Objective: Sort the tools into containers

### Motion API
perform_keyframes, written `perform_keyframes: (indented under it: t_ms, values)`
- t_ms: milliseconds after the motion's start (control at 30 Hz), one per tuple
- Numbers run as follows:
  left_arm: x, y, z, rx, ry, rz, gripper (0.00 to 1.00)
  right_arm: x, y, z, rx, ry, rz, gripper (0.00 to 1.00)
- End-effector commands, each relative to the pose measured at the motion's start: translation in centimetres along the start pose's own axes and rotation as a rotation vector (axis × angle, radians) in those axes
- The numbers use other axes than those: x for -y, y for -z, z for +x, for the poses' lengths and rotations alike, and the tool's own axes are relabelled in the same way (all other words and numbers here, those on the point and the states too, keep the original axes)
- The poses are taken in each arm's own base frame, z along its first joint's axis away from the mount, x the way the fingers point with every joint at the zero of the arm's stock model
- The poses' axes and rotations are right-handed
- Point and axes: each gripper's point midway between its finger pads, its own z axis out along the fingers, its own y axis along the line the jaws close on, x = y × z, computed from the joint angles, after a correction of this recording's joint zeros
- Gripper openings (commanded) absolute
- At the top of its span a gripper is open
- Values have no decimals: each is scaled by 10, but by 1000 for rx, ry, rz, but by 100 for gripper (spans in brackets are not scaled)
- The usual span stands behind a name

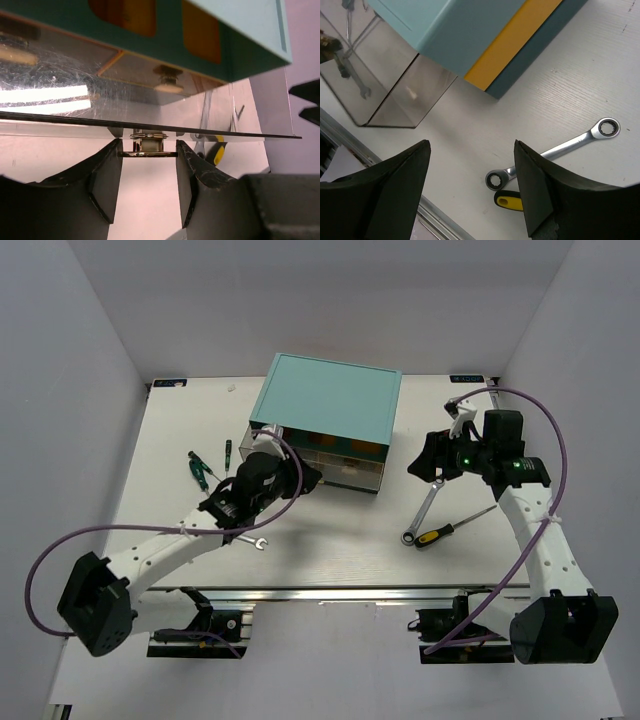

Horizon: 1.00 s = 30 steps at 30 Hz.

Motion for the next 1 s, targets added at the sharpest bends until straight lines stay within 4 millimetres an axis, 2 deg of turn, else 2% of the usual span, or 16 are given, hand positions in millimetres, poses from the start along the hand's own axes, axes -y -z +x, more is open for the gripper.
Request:
perform_keyframes:
  t_ms: [0,167,400,433,467,567,600,667,733,767,800,833,867,900,933,967]
  values:
    - [13,22,0,-12,7,91,25,1,1,-3,24,32,14,73]
    - [9,33,13,-57,-2,102,26,8,-2,3,11,37,39,73]
    - [5,43,13,-74,-43,87,36,11,-3,8,0,53,46,74]
    - [4,45,14,-79,-54,84,41,11,-2,9,-2,71,45,74]
    - [5,49,12,-75,-62,89,54,11,-2,11,-10,83,39,77]
    - [2,59,12,-82,-100,88,68,7,-2,21,-48,236,-23,89]
    - [3,66,9,-72,-120,98,73,7,-1,30,-77,268,-38,89]
    - [4,73,6,-61,-131,103,77,11,0,40,-117,439,-74,89]
    - [3,83,3,-45,-136,110,80,9,5,61,-187,526,-130,89]
    - [2,86,3,-41,-136,111,80,11,6,67,-204,677,-177,88]
    - [-1,89,4,-44,-138,102,80,11,7,75,-229,745,-213,86]
    - [-1,94,2,-32,-137,104,79,6,15,99,-301,775,-281,82]
    - [-3,97,2,-32,-134,94,77,10,19,115,-360,844,-323,71]
    - [-7,101,4,-42,-134,79,75,14,21,127,-393,1023,-400,66]
    - [-9,106,1,-25,-130,73,70,18,32,158,-507,1032,-466,61]
    - [-15,110,4,-33,-127,53,68,22,35,169,-548,1071,-499,55]
